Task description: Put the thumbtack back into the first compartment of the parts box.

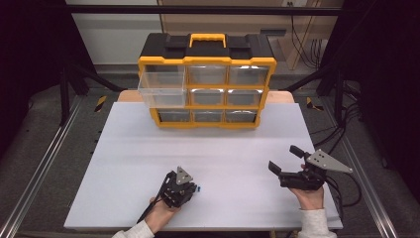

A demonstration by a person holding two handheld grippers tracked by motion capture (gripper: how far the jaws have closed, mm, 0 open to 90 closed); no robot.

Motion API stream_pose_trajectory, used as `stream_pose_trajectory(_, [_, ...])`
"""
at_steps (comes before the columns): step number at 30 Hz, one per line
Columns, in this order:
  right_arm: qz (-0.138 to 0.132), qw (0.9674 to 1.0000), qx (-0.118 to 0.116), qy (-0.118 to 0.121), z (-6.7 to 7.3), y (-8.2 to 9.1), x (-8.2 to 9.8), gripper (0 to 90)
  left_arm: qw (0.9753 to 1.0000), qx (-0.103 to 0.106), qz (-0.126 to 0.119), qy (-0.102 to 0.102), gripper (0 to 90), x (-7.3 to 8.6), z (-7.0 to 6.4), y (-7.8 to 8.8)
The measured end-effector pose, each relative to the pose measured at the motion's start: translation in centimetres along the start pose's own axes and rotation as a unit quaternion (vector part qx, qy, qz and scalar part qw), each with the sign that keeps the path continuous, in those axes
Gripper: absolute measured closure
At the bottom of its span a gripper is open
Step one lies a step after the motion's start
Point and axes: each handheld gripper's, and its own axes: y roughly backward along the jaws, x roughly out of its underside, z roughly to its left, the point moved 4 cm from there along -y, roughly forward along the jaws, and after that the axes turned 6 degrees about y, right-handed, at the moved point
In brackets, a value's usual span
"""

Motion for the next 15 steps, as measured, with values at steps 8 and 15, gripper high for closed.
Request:
stream_pose_trajectory(8, [-0.001, 1.0000, 0.001, -0.002, 0.05, 0.01, -0.05, 0.4, 1.0000, 0.006, 0.006, 0.000, 84.9, -0.13, 0.16, 0.02])
stream_pose_trajectory(15, [0.000, 1.0000, 0.000, -0.001, 0.03, 0.02, -0.04, 0.5, 0.9999, 0.015, 0.007, -0.001, 85.1, -0.17, 0.30, 0.07])
